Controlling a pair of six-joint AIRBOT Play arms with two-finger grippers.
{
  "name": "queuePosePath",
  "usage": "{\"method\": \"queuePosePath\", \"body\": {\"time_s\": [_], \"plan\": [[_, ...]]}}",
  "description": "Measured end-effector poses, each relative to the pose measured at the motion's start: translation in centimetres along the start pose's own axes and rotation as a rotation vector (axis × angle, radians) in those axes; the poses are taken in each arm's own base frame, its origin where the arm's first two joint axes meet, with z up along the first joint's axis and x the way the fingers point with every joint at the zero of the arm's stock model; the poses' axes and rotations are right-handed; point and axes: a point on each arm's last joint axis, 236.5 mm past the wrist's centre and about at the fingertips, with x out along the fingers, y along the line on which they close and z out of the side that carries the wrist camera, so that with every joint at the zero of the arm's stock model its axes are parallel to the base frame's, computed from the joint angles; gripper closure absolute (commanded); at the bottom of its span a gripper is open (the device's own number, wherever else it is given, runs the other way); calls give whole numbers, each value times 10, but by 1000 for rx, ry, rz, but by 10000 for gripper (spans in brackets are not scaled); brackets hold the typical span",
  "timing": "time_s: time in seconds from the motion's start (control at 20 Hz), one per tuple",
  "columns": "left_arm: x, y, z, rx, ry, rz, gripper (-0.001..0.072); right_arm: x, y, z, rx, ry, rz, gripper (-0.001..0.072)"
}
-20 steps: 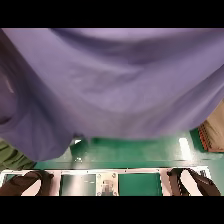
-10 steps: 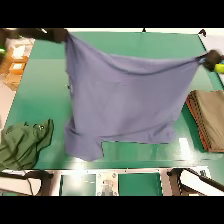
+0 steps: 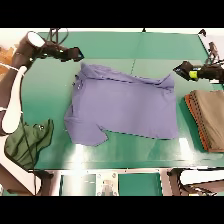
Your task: Fold the shirts.
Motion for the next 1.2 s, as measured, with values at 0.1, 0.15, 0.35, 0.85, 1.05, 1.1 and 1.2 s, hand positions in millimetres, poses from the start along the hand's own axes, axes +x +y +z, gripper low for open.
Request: {"method": "queuePosePath", "body": {"time_s": [0.1,0.15,0.35,0.85,1.05,1.1,1.2], "plan": [[-26,17,-16,-54,89,-15,77,-20,-9,-5,30,41,11,377],[-36,24,-30,-83,151,-23,77,-31,-14,-9,50,56,15,378],[-78,49,-99,-236,355,-60,77,-75,-37,-48,141,116,10,435],[-65,54,-283,-426,595,-151,78,-129,-78,-125,327,90,-53,378],[-45,34,-303,-404,610,-199,99,-135,-84,-145,380,140,-78,320],[-40,31,-306,-401,613,-205,336,-137,-87,-156,410,168,-90,298],[-31,35,-313,-379,616,-190,653,-141,-97,-183,493,227,-129,216]]}}
